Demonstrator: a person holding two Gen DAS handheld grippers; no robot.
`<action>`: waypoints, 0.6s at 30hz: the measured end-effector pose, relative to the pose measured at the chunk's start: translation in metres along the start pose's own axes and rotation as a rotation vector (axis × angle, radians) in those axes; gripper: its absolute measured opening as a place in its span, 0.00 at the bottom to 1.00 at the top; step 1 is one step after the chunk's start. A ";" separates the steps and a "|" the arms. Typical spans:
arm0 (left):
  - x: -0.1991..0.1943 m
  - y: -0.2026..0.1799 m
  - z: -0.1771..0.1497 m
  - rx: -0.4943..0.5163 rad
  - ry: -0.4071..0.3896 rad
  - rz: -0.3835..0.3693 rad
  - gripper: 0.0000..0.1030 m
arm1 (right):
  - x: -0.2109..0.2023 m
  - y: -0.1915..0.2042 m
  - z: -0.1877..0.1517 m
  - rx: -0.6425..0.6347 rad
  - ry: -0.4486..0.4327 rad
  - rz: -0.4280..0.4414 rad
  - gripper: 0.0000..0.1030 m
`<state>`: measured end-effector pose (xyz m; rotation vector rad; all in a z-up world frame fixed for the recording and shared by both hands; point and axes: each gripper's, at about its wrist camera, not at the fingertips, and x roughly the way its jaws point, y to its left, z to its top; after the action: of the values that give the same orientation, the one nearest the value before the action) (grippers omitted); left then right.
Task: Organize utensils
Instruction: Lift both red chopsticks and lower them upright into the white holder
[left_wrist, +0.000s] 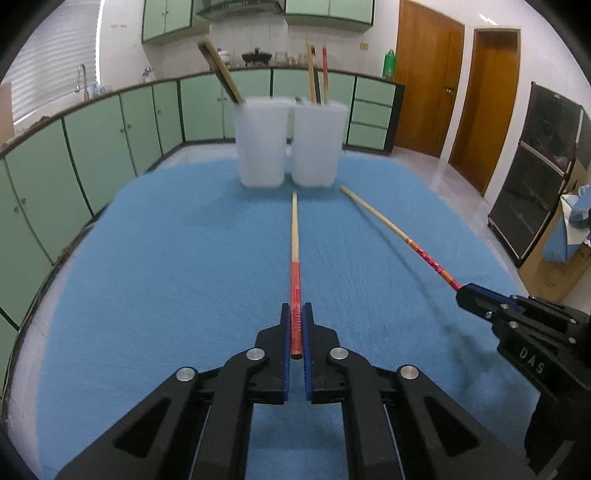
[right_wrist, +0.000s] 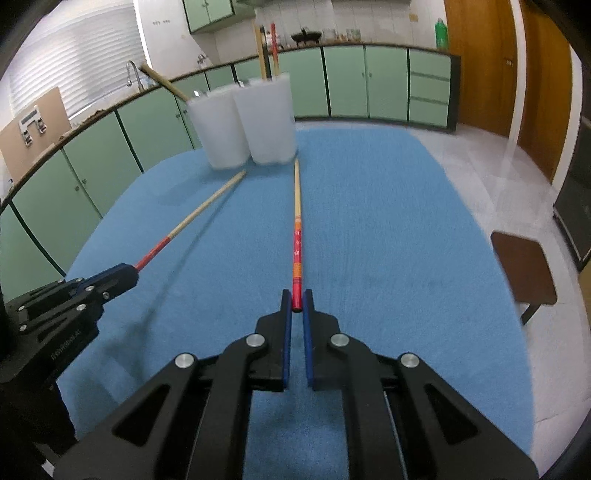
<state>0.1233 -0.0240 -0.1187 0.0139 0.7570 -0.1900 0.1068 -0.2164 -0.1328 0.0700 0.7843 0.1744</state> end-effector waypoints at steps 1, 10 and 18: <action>-0.006 0.003 0.004 -0.001 -0.011 0.001 0.05 | -0.005 0.001 0.003 -0.005 -0.014 0.000 0.05; -0.059 0.015 0.044 -0.009 -0.168 0.000 0.05 | -0.050 0.007 0.042 -0.056 -0.138 0.020 0.05; -0.083 0.014 0.082 0.021 -0.268 -0.031 0.05 | -0.079 0.015 0.089 -0.109 -0.221 0.061 0.05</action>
<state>0.1228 -0.0027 -0.0029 -0.0030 0.4887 -0.2241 0.1130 -0.2163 -0.0129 0.0095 0.5518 0.2626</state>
